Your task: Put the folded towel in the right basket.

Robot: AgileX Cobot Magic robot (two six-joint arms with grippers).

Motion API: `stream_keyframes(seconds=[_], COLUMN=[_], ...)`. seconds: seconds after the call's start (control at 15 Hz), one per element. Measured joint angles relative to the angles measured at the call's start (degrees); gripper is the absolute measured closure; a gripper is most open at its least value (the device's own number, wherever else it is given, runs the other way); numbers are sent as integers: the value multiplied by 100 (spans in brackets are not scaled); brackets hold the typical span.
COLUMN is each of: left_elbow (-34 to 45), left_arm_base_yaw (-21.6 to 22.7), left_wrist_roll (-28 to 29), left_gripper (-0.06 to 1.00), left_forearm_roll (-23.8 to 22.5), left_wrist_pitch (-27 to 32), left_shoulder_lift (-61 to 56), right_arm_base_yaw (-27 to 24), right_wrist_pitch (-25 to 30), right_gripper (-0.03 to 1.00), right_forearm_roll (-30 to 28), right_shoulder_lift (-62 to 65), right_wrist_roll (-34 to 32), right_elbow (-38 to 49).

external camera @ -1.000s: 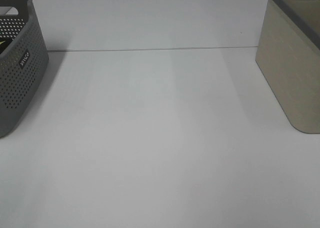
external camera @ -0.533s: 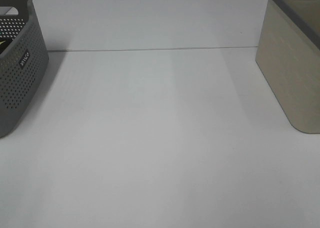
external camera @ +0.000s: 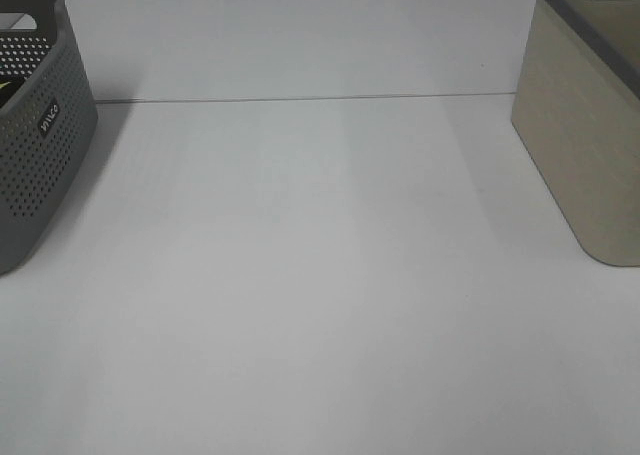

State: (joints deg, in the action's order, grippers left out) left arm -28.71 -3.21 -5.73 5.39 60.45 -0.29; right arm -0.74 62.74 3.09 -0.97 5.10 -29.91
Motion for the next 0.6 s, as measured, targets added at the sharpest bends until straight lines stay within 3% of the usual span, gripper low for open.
stream_keyframes(seconds=[0.6], left_elbow=[0], left_arm_base_yaw=[0], left_wrist_roll=[0], left_gripper=[-4], left_forearm_roll=[0], left_wrist_pitch=[0], left_shoulder_lift=[0], right_arm_base_yaw=[0], right_wrist_pitch=[0], right_gripper=[19], right_forearm_roll=[23], right_shoulder_lift=[132], right_wrist_roll=[0], right_elbow=[0])
